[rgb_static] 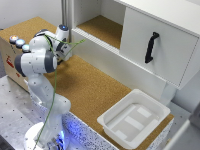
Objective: Grasp the handle of the drawer and open it
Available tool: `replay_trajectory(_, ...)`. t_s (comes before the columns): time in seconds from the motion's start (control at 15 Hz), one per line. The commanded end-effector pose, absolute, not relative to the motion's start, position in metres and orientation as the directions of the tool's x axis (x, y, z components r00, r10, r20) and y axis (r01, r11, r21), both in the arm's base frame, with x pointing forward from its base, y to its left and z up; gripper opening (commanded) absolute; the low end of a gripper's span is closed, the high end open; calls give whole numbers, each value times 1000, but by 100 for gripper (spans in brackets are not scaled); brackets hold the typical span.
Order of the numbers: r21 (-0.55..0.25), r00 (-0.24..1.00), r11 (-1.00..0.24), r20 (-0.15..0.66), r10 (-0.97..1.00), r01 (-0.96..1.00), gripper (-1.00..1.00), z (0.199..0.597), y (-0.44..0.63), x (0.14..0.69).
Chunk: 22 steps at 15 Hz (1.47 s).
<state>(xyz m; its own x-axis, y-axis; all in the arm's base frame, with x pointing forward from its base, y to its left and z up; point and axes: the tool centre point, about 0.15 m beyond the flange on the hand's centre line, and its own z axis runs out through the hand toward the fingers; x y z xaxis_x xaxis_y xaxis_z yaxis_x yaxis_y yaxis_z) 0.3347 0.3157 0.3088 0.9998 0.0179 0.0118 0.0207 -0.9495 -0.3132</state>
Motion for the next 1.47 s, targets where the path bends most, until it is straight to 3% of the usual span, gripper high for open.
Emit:
replay_trajectory(0.0, -436, 1000, -900, -2, 25, 22, -100, 258, 262, 337)
replay_trajectory(1.4, -378, 998, -924, -41, -50, -62, -100, 241, 154, 346)
